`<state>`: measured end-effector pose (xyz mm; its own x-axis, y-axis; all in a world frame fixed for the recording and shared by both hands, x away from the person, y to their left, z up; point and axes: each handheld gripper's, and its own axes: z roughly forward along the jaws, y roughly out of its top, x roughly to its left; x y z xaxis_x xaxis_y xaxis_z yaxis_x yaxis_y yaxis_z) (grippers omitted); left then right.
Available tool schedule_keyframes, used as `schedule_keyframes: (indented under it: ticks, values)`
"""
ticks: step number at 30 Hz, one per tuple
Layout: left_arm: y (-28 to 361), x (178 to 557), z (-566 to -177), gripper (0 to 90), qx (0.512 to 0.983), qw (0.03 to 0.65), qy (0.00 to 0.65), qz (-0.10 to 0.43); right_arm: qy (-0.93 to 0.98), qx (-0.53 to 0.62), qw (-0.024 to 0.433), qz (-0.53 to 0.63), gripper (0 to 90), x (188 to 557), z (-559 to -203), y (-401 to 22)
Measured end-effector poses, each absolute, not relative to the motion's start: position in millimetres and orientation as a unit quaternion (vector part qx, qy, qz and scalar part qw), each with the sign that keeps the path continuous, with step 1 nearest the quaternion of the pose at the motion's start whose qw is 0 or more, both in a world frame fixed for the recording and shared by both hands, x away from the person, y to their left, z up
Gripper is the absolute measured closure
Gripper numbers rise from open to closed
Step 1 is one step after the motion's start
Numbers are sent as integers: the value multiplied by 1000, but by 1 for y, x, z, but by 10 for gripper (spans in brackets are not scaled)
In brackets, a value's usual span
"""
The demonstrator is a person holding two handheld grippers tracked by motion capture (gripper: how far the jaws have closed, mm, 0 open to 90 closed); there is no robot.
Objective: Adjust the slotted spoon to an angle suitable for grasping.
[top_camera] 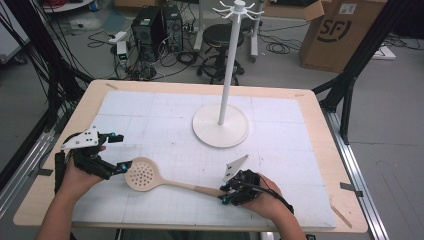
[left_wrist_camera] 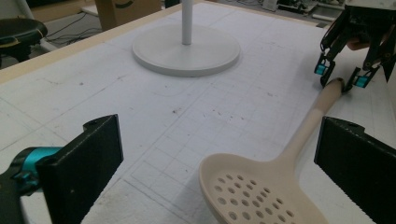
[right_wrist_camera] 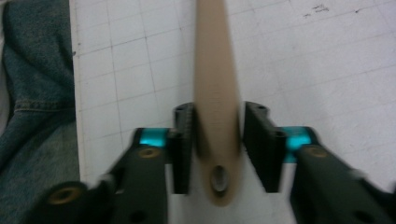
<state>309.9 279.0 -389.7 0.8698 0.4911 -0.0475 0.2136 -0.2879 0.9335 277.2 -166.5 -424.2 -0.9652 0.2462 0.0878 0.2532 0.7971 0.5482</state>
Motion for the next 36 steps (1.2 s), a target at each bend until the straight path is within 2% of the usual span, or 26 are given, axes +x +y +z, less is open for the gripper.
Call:
schedule_keyframes:
  ticks: [7, 21, 33, 36]
  values:
    - [277, 310, -390, 17, 794, 552, 222, 121, -950, -122, -4, -289, 666, 280, -424, -159]
    - [279, 307, -386, 17, 793, 554, 221, 124, -948, -88, 6, -307, 663, 310, -427, -93]
    - [267, 314, -385, 18, 800, 548, 213, 121, -945, -95, 4, -313, 647, 325, -429, -70]
    - [264, 314, -385, 17, 806, 542, 208, 119, -942, -107, 0, -319, 558, 325, -429, -68]
